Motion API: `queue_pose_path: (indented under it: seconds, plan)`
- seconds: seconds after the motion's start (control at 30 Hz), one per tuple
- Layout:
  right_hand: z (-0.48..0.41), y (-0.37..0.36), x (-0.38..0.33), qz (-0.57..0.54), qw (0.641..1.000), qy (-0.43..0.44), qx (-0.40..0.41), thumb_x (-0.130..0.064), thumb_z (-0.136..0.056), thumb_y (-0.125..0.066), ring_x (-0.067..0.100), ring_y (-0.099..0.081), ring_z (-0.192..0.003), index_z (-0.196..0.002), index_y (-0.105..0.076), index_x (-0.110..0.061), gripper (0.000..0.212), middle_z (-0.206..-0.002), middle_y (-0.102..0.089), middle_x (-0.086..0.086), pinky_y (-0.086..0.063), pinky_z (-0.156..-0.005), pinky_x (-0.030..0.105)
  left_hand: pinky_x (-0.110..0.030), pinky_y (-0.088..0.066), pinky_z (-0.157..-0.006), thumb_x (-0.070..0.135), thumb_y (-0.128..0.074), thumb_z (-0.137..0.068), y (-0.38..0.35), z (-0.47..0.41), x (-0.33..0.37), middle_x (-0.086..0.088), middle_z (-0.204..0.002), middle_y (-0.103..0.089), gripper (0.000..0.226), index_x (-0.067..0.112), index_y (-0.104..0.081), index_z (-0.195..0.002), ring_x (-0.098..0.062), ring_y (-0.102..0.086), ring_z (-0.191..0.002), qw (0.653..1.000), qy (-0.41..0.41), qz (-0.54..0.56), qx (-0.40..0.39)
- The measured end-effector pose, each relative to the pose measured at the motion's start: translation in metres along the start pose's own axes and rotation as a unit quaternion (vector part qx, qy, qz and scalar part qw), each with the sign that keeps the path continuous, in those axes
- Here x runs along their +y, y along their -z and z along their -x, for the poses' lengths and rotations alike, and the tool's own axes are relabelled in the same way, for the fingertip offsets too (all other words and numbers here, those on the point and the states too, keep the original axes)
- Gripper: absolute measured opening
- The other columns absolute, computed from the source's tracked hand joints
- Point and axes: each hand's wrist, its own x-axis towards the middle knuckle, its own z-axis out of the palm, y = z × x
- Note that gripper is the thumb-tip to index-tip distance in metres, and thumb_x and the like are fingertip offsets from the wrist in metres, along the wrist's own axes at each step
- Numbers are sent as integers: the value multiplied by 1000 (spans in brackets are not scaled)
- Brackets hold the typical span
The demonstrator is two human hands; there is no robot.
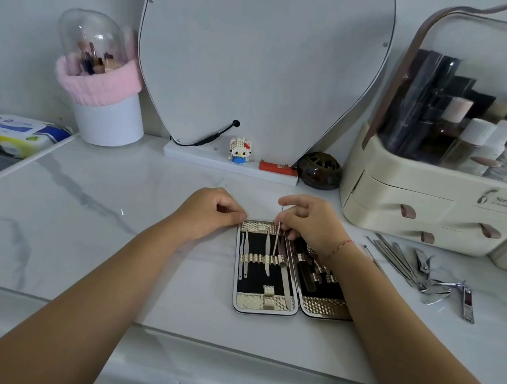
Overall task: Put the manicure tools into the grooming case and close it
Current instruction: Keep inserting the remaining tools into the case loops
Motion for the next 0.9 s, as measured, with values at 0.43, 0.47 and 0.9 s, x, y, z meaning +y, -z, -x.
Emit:
queue_pose_path:
  seconds: [0.43, 0.47, 0.9]
  plan:
    - [-1, 1, 0, 20, 1000, 2, 3, -9, -85, -63, 10, -51, -50, -96, -69, -16, 14, -65, -64, -1, -47, -52, 13, -24, -46, -82, 23, -77, -75, 0, -2, -2, 2, -88, -66, 4, 26, -74, -74, -12, -62, -87, 1000, 1, -6, -1]
    - [-1, 2, 0, 24, 1000, 0, -2, -9, -86, -62, 10, -50, -49, -97, -69, -16, 15, -64, -62, -3, -46, -52, 13, -23, -45, -81, 23, -77, -76, 0, -2, -1, 2, -88, -66, 4, 26, -74, -75, -11, -62, -87, 1000, 1, -8, -2]
    - [4, 10, -7, 117, 991, 4, -68, -24, -91, -54, 5, -43, -50, -96, -74, -22, 21, -50, -52, -11, -38, -57, 17, -18, -41, -77, 22, -77, -76, 0, 0, 1, 0, -89, -65, 6, 27, -74, -75, -9, -61, -84, 1000, 0, -5, -8]
